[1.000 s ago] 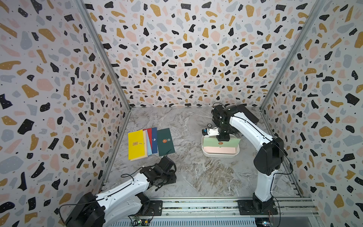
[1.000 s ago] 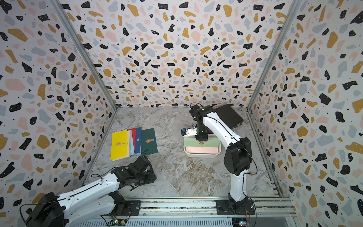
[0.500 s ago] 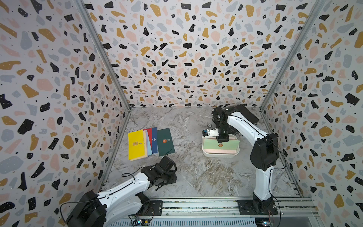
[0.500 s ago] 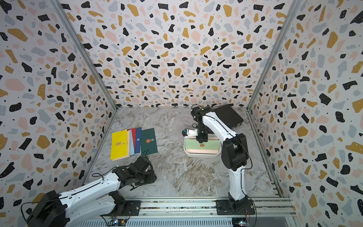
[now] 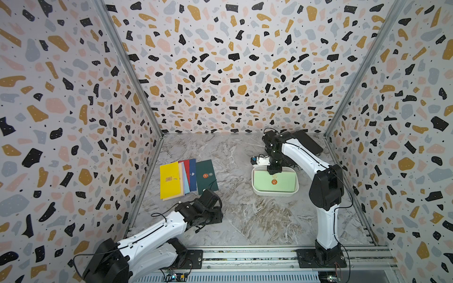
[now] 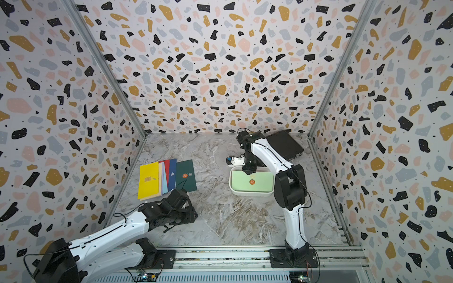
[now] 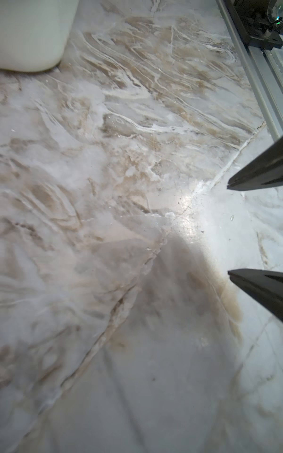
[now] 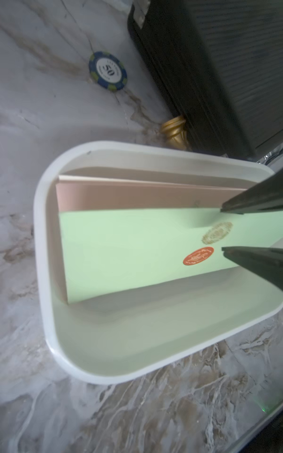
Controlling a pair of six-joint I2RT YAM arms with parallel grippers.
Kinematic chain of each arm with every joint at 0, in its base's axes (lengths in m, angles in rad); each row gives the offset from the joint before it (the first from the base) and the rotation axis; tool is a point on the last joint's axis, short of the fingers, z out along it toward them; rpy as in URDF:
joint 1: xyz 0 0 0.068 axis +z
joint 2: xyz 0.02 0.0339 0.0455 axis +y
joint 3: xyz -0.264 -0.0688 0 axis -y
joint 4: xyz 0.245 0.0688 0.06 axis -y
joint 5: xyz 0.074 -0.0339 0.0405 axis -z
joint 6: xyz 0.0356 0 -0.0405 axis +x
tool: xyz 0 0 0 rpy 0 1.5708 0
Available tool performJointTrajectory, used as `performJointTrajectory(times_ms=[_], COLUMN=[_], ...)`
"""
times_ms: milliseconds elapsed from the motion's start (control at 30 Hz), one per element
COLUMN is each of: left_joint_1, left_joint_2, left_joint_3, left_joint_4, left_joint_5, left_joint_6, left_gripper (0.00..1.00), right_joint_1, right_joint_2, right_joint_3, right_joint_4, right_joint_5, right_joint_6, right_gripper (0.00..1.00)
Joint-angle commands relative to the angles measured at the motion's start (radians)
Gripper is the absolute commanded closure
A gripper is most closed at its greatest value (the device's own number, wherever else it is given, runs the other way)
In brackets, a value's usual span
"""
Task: Put the sealed envelopes into the storage box
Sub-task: Place the envelope in the storage box.
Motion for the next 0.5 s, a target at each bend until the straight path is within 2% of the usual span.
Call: performJointTrajectory(times_ms=[0, 100, 200, 233, 333, 367, 467], left_joint_1=[0.010, 0.073, 0.151, 0.172, 0.222, 0.246, 0.317], left_joint_2=[0.013, 0.055, 0.148, 0.207, 0.397, 0.468, 0.657], left_joint_3=[0.072, 0.146, 0.260, 0.312, 0.476, 0.528, 0.664], left_joint_4=[-0.060, -0.071, -0.062, -0.066, -0.087, -0.087, -0.103], left_joint_5=[-0.073, -0.094, -0.109, -0.125, -0.147, -0.136, -0.096], left_joint_6=[0.057, 0.095, 0.149, 0.164, 0.221, 0.235, 0.257], left_gripper=[0.42, 0.40, 0.40, 0.40, 0.41, 0.42, 0.46], right_joint_1=[-0.005, -0.008, -0.010, -0.012, -0.026, -0.031, -0.042], right_joint_2=[-0.084, -0.179, -0.320, -0.379, -0.525, -0.568, -0.670], right_joint_3=[0.057, 0.047, -0.065, -0.132, -0.343, -0.409, -0.589], right_joint_4=[0.062, 0.186, 0.397, 0.479, 0.638, 0.667, 0.747], right_joint_5=[0.024, 0.032, 0.118, 0.156, 0.234, 0.245, 0.105], right_joint_6=[0.107, 0.240, 0.453, 0.556, 0.841, 0.924, 1.006], right_gripper=[0.69, 0.68, 0.65, 0.59, 0.32, 0.29, 0.32])
